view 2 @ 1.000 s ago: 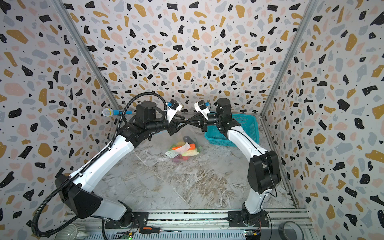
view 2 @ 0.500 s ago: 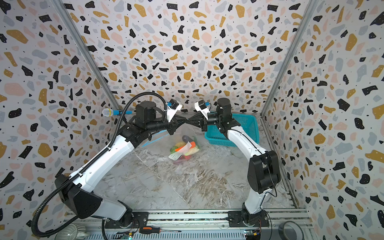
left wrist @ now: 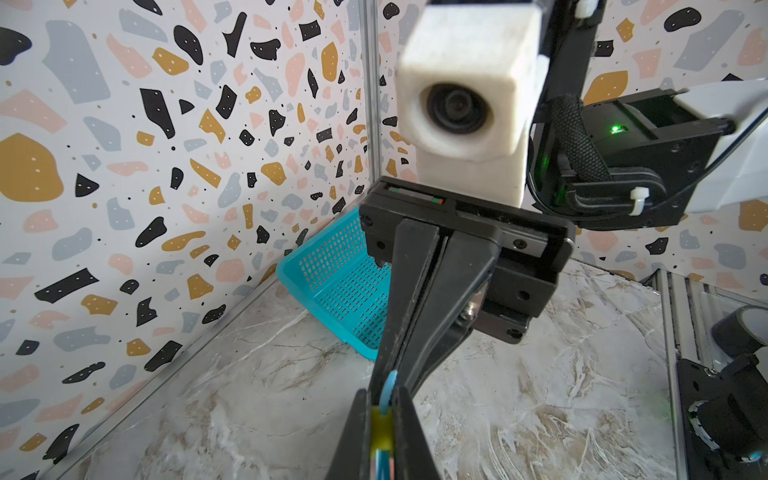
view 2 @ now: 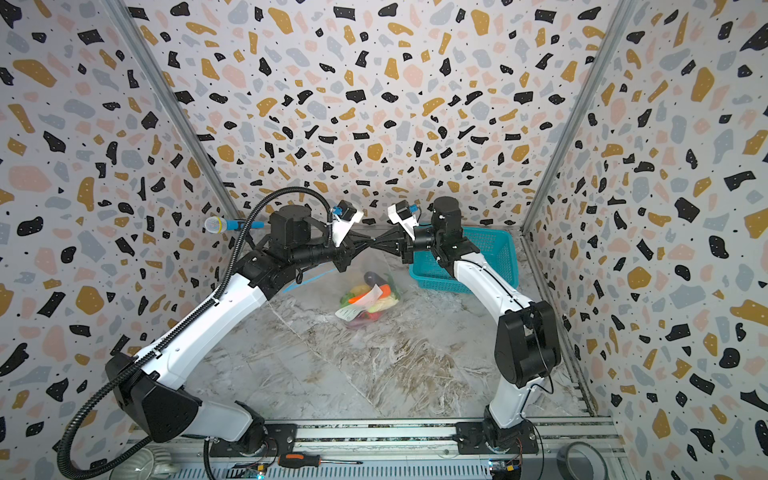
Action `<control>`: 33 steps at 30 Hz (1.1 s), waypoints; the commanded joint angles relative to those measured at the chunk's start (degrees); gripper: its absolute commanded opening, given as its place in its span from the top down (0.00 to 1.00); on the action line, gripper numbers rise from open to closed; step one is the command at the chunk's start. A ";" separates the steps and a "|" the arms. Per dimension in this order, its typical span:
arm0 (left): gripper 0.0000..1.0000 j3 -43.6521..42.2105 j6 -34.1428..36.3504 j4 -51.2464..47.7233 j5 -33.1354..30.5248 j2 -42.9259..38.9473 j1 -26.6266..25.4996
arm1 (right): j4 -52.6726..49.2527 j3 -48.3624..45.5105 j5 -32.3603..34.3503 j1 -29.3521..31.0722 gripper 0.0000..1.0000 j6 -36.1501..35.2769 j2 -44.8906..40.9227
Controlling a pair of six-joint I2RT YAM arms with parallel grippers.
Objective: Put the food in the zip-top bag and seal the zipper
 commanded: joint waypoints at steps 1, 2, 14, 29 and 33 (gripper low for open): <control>0.92 -1.53 0.41 -0.60 -0.64 -1.76 -0.06 | 3.42 0.29 -0.13 -0.88 1.00 1.21 -1.83; 0.92 -1.88 0.46 -0.52 -0.79 -1.95 -0.09 | 3.45 0.09 0.00 -0.98 1.00 1.27 -1.96; 0.92 -1.77 1.24 -3.95 -3.54 -3.01 -0.06 | 3.94 -0.30 0.91 -1.67 1.00 1.75 -2.36; 0.92 -2.29 2.40 -9.50 -7.29 -5.88 -0.08 | 1.41 -0.82 1.75 -3.37 1.00 0.10 -3.98; 0.92 -2.94 2.51 -9.76 -8.52 -7.04 -0.06 | 1.32 -1.75 1.72 -2.95 1.00 -0.96 -4.47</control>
